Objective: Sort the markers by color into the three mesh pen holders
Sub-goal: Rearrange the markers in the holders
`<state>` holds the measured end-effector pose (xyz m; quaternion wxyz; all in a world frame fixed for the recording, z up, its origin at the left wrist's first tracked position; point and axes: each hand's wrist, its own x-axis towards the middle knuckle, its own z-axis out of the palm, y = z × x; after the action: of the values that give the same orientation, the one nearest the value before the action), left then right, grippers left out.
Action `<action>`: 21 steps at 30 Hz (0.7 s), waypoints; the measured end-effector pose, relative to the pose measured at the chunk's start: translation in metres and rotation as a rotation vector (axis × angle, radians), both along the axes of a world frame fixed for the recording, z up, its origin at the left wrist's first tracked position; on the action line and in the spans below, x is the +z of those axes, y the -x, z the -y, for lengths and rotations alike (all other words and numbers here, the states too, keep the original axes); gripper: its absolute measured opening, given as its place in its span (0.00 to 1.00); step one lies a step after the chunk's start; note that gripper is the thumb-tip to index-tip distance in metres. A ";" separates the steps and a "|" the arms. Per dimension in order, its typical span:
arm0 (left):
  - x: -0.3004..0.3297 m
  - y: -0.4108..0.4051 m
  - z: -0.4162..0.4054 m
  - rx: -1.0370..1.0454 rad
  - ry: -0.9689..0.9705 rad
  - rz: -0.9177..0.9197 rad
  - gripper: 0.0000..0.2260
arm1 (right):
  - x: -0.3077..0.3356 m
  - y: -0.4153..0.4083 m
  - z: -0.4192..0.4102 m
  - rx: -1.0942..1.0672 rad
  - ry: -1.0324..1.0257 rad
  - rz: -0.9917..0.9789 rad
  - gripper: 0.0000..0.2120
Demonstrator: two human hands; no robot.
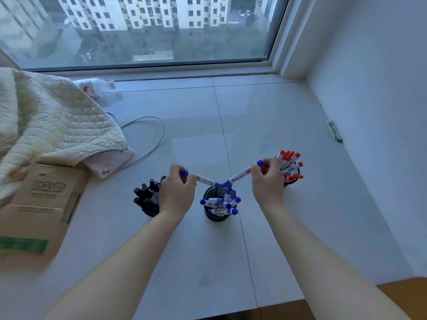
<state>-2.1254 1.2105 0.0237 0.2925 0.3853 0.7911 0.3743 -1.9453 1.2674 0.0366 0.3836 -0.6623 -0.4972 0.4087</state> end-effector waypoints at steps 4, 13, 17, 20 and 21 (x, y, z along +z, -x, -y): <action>0.006 0.000 0.008 0.159 0.006 0.193 0.03 | 0.000 -0.008 0.002 -0.264 0.354 -0.327 0.05; 0.017 -0.011 0.018 0.366 -0.078 1.156 0.10 | 0.000 -0.011 0.021 -0.101 0.660 -0.923 0.04; 0.018 -0.015 0.018 0.215 -0.090 1.360 0.07 | 0.004 -0.009 0.020 0.057 0.583 -0.803 0.06; 0.020 -0.019 0.015 0.107 -0.076 1.320 0.09 | 0.009 -0.005 0.020 0.223 0.458 -0.510 0.08; 0.020 -0.020 0.014 0.088 -0.069 1.284 0.09 | 0.010 -0.004 0.019 0.257 0.420 -0.402 0.08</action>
<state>-2.1052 1.1968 0.0439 0.6796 0.0610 0.4611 0.5673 -1.9411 1.2480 0.0462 0.2741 -0.5646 -0.3958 0.6705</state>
